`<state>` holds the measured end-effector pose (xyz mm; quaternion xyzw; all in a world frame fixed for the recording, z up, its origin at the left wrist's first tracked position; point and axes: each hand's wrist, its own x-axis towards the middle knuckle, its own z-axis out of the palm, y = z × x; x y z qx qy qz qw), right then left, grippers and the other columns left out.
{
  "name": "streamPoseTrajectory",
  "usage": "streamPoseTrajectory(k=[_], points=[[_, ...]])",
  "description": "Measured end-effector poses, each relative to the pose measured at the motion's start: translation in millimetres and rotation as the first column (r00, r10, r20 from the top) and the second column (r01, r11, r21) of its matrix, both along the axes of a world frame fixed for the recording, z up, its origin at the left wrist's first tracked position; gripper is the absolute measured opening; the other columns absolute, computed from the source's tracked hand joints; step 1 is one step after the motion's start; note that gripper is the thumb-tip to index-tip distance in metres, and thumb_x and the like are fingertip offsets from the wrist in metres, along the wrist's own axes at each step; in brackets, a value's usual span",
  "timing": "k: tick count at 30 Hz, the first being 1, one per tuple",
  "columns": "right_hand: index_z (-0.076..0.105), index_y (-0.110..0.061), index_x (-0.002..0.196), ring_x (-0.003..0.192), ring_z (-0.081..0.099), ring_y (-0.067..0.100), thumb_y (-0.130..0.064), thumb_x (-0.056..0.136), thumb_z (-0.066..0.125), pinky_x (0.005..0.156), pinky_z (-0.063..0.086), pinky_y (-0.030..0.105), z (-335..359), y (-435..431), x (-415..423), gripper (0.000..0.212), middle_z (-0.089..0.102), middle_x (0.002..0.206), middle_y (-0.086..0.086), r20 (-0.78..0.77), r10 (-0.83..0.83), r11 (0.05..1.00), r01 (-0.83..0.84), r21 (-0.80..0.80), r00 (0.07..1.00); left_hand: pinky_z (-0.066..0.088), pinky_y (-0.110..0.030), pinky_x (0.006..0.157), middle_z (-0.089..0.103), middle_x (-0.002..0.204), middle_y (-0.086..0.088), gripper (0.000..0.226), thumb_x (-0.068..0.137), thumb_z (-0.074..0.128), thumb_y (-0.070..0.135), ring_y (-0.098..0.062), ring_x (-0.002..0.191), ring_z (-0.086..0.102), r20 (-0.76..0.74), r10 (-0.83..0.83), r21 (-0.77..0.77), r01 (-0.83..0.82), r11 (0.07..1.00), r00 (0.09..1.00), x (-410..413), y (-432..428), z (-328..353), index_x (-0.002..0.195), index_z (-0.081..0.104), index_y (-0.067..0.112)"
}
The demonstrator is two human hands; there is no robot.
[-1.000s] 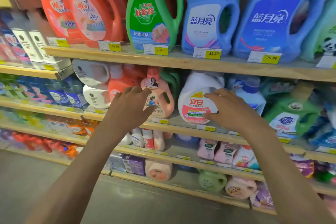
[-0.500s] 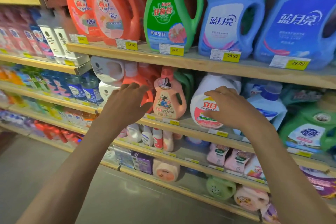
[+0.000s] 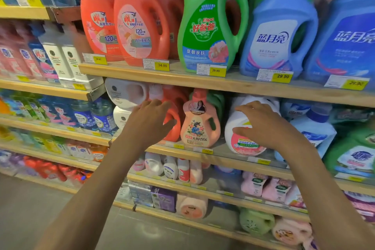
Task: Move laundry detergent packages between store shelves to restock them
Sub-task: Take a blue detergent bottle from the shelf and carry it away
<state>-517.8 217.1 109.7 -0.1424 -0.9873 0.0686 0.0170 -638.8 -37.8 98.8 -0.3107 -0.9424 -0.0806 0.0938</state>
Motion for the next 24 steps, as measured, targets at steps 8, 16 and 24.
streamPoseTrajectory(k=[8,16,24], points=[[0.033,-0.029,0.152,0.137,0.033,0.030,-0.049,0.091,0.062,0.108,0.037,0.043,-9,-18,-12,0.071,0.034,0.152,0.007,0.025,-0.056,0.998,0.056,-0.009,0.998,0.044,-0.045,0.096,0.060,0.134,-0.008,0.050,0.096,0.057,0.047,-0.036,0.125,0.052,0.021,-0.057,-0.016,0.057,0.998,0.998,-25,-12,-16,0.138,0.052,0.019],[0.034,-0.027,0.152,0.138,0.031,0.035,-0.046,0.091,0.063,0.108,0.037,0.044,-28,-33,-17,0.070,0.033,0.153,0.009,0.056,-0.118,0.992,0.120,-0.048,0.992,0.047,-0.047,0.091,0.058,0.131,-0.007,0.048,0.096,0.057,0.045,-0.034,0.124,0.051,0.075,-0.103,-0.032,0.106,0.994,0.992,-39,-22,-34,0.137,0.052,0.020],[0.037,-0.025,0.150,0.135,0.034,0.034,-0.044,0.091,0.064,0.106,0.039,0.047,-44,-31,-13,0.068,0.037,0.150,0.010,0.060,-0.167,0.983,0.171,-0.067,0.984,0.050,-0.052,0.092,0.060,0.128,-0.007,0.049,0.094,0.057,0.047,-0.035,0.119,0.056,0.067,-0.140,-0.040,0.143,0.989,0.988,-56,-20,-51,0.136,0.052,0.023]])
